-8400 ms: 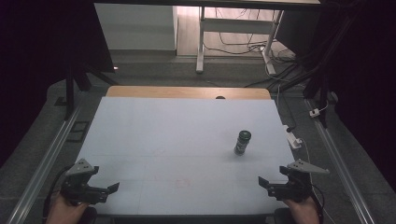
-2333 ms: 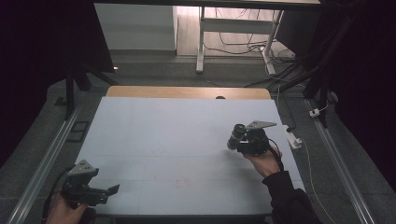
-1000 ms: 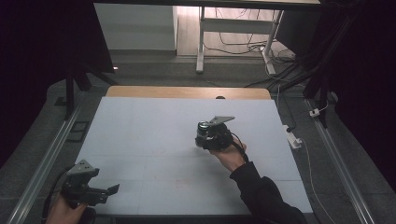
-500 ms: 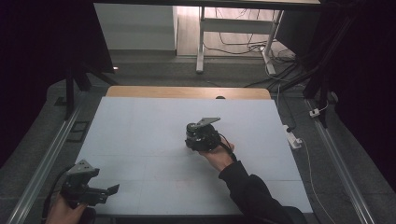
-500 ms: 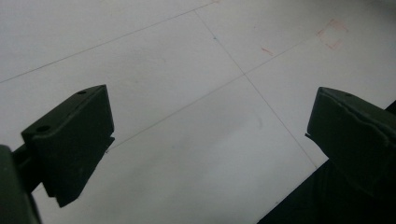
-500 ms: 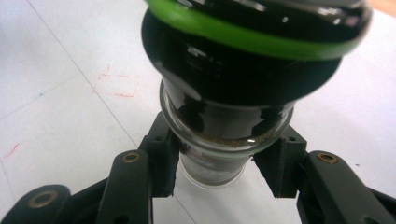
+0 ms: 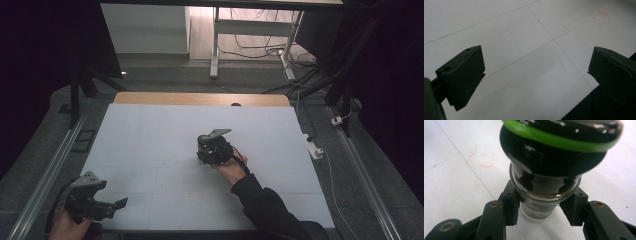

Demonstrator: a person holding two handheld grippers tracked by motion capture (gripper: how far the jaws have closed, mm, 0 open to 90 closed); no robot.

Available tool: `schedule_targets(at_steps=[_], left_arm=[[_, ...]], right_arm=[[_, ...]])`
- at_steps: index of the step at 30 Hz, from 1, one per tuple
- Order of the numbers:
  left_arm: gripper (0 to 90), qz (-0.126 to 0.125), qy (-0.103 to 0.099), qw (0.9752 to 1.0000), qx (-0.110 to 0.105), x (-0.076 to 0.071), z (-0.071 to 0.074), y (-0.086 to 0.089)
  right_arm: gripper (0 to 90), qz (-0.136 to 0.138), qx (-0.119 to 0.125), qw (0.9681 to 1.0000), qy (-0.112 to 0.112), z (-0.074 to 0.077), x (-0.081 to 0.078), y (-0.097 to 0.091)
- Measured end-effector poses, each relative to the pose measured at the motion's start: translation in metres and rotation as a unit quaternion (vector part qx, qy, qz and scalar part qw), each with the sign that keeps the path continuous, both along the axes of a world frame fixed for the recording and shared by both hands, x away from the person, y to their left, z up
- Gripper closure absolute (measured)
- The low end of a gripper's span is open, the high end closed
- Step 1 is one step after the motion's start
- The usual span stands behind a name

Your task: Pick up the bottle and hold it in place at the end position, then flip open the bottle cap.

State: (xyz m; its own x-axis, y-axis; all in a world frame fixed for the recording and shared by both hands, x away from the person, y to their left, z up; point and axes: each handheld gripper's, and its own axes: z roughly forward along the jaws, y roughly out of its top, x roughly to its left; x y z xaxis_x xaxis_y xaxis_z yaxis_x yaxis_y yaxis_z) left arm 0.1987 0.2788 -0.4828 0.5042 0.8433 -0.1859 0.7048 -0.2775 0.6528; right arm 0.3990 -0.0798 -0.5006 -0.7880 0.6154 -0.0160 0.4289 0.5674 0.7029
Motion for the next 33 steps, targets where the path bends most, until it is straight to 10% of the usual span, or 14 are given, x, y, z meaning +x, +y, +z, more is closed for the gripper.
schedule_targets(at_steps=[33], left_arm=[[0.0, 0.001, -0.015, 0.9998, 0.014, 0.0034, 0.002, -0.0053]], right_arm=[[52.4, 0.01, 0.003, 0.9998, -0.018, -0.0086, -0.0044, -0.0018]])
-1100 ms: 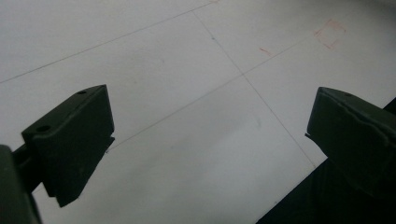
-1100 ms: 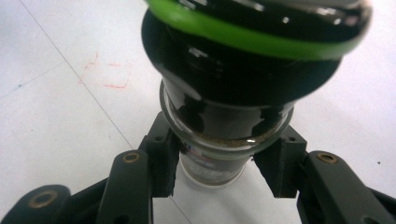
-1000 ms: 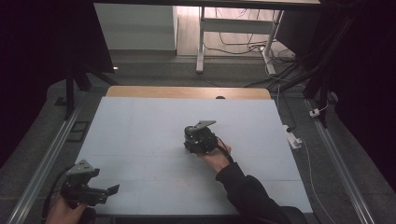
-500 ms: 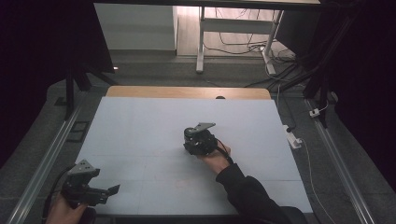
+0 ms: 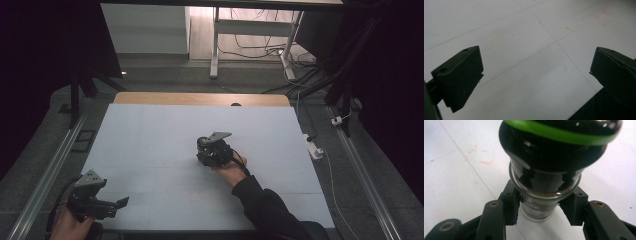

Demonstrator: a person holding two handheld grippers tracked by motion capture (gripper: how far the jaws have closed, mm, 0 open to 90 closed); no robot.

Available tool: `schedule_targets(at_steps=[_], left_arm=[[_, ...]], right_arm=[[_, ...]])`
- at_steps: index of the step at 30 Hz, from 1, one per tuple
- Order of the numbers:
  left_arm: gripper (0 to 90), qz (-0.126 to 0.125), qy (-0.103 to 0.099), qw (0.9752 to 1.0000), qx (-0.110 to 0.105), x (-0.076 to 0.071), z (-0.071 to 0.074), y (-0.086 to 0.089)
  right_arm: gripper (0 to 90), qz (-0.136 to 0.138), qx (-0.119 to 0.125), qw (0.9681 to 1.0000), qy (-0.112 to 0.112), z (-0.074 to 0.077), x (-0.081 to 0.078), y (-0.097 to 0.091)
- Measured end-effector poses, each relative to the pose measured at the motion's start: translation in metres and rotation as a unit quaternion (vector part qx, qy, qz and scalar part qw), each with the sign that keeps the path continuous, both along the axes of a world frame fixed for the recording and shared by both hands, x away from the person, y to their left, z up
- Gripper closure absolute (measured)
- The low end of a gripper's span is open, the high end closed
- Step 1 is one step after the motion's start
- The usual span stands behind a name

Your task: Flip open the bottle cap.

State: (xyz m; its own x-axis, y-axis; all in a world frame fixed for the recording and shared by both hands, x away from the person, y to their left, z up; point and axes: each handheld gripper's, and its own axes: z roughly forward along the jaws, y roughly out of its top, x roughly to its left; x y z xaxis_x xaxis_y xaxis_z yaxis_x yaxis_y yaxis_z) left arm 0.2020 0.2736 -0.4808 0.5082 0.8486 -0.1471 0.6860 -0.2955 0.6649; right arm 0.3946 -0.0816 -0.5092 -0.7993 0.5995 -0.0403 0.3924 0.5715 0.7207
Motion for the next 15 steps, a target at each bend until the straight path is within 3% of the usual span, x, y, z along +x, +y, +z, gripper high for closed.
schedule_targets(at_steps=[6, 8, 15], left_arm=[[0.0, -0.027, -0.012, 0.9994, -0.019, 0.007, 0.0, -0.005], [0.0, -0.035, -0.009, 0.9991, -0.02, 0.01, 0.001, -0.007], [0.0, -0.052, -0.027, 0.9979, -0.028, 0.018, 0.003, -0.015]], right_arm=[[52.4, 0.001, 0.0, 1.0, 0.0, 0.0, 0.0, 0.0], [52.4, 0.002, 0.0, 1.0, 0.0, 0.0, 0.0, 0.0], [52.4, 0.005, 0.002, 1.0, 0.001, 0.0, 0.001, -0.001]])
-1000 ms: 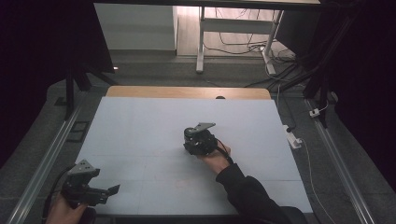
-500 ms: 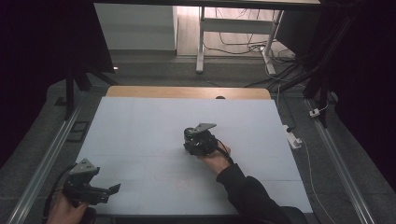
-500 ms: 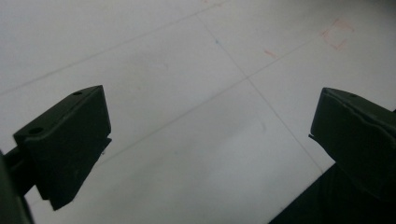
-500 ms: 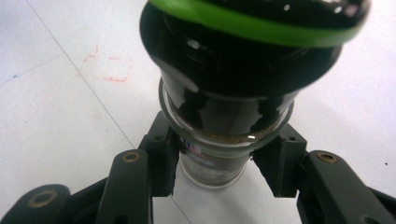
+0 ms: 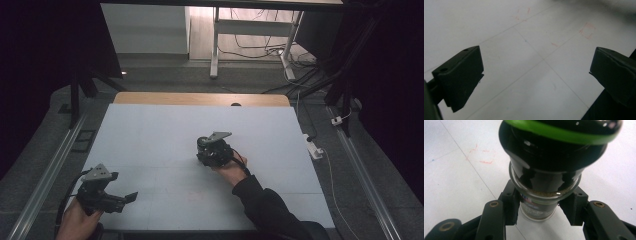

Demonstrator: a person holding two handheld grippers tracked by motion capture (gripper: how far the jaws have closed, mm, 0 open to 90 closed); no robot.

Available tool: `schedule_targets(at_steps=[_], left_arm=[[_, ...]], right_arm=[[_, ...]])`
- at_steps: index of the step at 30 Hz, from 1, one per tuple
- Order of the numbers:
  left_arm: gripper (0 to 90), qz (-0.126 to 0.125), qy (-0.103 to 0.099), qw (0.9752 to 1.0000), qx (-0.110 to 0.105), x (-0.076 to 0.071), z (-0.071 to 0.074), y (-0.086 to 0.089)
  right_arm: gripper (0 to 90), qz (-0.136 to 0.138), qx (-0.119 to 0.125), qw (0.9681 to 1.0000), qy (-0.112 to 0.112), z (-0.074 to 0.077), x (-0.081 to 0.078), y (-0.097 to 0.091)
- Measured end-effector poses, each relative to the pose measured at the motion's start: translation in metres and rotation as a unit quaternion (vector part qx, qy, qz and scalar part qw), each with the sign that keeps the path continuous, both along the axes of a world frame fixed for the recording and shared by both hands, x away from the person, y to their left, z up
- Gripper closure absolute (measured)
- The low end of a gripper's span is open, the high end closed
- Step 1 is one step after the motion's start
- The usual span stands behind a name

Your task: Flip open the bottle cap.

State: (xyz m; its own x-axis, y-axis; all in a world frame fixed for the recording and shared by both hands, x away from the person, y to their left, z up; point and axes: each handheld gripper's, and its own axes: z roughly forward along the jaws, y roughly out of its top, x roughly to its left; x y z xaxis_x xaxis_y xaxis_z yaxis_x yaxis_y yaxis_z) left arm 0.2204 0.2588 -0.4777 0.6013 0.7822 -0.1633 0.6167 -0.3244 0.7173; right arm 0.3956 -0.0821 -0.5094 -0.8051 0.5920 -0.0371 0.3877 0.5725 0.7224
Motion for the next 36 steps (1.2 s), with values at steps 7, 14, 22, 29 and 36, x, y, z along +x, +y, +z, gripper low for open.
schedule_targets(at_steps=[7, 14, 22, 29, 36], left_arm=[[0.0, -0.013, -0.008, 0.9997, -0.02, 0.01, 0.0, -0.008], [0.0, -0.026, -0.016, 0.9993, -0.023, 0.025, 0.004, -0.022], [0.0, -0.045, -0.011, 0.9987, -0.019, 0.044, 0.007, -0.038], [0.0, -0.058, -0.021, 0.998, -0.016, 0.061, 0.013, -0.053], [0.0, -0.072, -0.022, 0.9969, -0.022, 0.078, 0.015, -0.069]], right_arm=[[52.4, 0.003, -0.001, 1.0, 0.0, 0.0, 0.0, 0.0], [52.4, 0.004, -0.001, 1.0, 0.001, 0.0, 0.001, 0.0], [52.4, 0.004, -0.002, 1.0, 0.001, 0.0, 0.001, 0.0], [52.4, 0.003, -0.002, 1.0, 0.002, 0.0, 0.001, 0.0], [52.4, 0.003, -0.004, 1.0, 0.003, 0.001, 0.001, 0.0]])
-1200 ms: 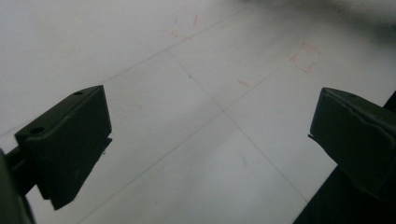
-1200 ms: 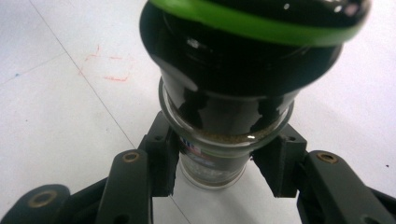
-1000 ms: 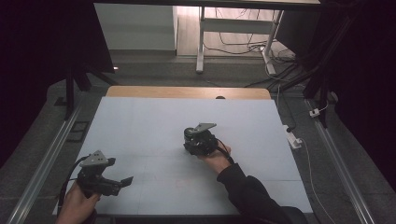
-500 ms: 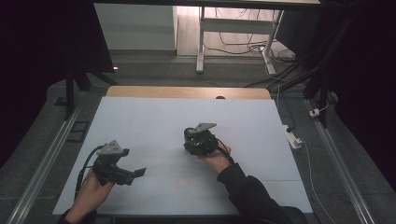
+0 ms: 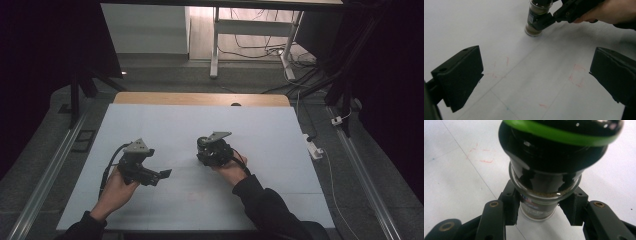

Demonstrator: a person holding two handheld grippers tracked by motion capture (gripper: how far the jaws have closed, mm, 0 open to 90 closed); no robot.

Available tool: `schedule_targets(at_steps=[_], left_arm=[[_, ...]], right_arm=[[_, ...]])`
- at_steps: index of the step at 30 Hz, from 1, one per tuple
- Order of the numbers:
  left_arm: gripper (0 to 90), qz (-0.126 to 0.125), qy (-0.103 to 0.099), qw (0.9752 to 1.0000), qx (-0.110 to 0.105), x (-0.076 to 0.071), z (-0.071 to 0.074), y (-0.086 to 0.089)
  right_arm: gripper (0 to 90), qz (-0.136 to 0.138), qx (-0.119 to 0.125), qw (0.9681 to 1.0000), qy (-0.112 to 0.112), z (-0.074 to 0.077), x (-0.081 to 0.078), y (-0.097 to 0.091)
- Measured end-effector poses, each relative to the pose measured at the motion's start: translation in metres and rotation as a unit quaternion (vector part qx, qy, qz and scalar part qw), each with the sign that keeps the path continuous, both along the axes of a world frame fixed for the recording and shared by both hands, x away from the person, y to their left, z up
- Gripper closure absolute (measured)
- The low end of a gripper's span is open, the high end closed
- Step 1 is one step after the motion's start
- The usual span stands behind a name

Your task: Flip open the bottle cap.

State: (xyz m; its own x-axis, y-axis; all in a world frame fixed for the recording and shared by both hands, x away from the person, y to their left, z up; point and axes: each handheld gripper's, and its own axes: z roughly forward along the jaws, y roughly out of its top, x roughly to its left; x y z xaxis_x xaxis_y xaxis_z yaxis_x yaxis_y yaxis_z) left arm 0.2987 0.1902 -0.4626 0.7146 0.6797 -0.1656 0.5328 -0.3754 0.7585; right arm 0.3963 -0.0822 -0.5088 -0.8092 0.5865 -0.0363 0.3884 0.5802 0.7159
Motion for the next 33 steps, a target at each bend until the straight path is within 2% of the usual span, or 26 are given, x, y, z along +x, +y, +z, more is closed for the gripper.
schedule_targets(at_steps=[6, 17, 21, 29, 32, 33], left_arm=[[0.0, -0.007, -0.008, 0.9999, 0.009, 0.015, 0.001, -0.012], [0.6, -0.047, -0.023, 0.9985, 0.018, 0.041, 0.003, -0.039], [0.4, -0.055, -0.022, 0.9982, 0.014, 0.05, 0.002, -0.046], [0.5, -0.064, -0.019, 0.9976, 0.017, 0.064, -0.002, -0.058], [3.4, -0.067, -0.021, 0.9972, 0.024, 0.069, -0.004, -0.063], [4.7, -0.071, -0.026, 0.9966, 0.033, 0.071, -0.005, -0.066]], right_arm=[[52.4, 0.001, -0.001, 1.0, 0.0, 0.0, 0.0, 0.0], [52.4, 0.0, -0.001, 1.0, 0.0, 0.0, 0.0, 0.0], [52.4, 0.001, -0.002, 1.0, -0.001, 0.0, 0.0, 0.0], [52.4, 0.001, 0.0, 1.0, 0.0, 0.0, 0.0, 0.0], [52.4, 0.001, 0.0, 1.0, 0.0, 0.0, 0.0, 0.0], [52.4, 0.001, 0.0, 1.0, 0.0, 0.0, 0.0, 0.0]])
